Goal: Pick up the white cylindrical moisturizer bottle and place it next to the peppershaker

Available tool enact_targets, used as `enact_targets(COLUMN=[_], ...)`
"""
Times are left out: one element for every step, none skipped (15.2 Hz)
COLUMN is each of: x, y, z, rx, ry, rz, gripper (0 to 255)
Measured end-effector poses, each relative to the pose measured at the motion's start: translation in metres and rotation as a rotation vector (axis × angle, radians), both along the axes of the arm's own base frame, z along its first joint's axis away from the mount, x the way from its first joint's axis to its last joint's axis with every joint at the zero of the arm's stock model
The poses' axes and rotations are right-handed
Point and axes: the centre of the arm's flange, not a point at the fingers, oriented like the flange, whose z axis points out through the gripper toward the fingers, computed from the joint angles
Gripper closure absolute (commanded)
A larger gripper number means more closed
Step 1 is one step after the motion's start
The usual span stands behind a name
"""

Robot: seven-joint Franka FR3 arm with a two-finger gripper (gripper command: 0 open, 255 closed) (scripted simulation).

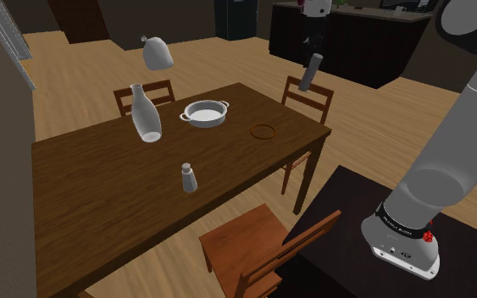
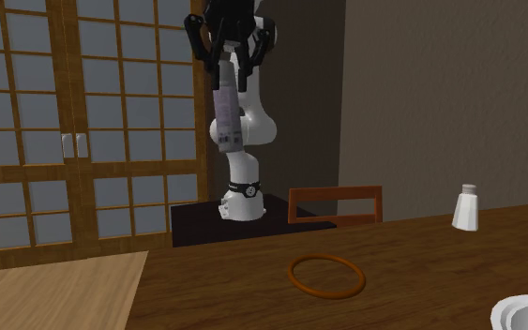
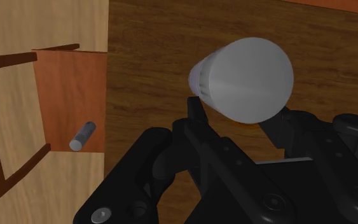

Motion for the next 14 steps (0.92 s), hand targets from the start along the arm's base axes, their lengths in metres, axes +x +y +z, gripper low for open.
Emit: enact_targets(x=[0.0,0.001,0.002,0.003,0.004,0.004,0.002,0.003,0.005,0.003,0.005,0.006,0.006,0.007], y=[0.0,0.005,0.014,0.025,0.037,0.052,0.066,0.08,0.092,0.106,0.119,0.131,0.145,0.16], z=[0.005,0.007,0.009,0.009,0.007,0.007,0.007,0.005,0.005,0.005,0.003,0.002,0.001,0.002], rx=[0.0,0.0,0.0,0.001,0.001,0.001,0.001,0.001,0.0,0.0,0.0,0.0,0.0,0.0], ry=[0.0,0.0,0.0,0.0,0.0,0.0,0.001,0.0,0.0,0.0,0.0,0.0,0.0,0.0], rz=[0.0,0.0,0.0,0.0,0.001,0.001,0.002,0.002,0.002,0.002,0.002,0.002,0.002,0.002], gripper=[255,255,255,255,255,255,255,255,255,255,255,255,255,255])
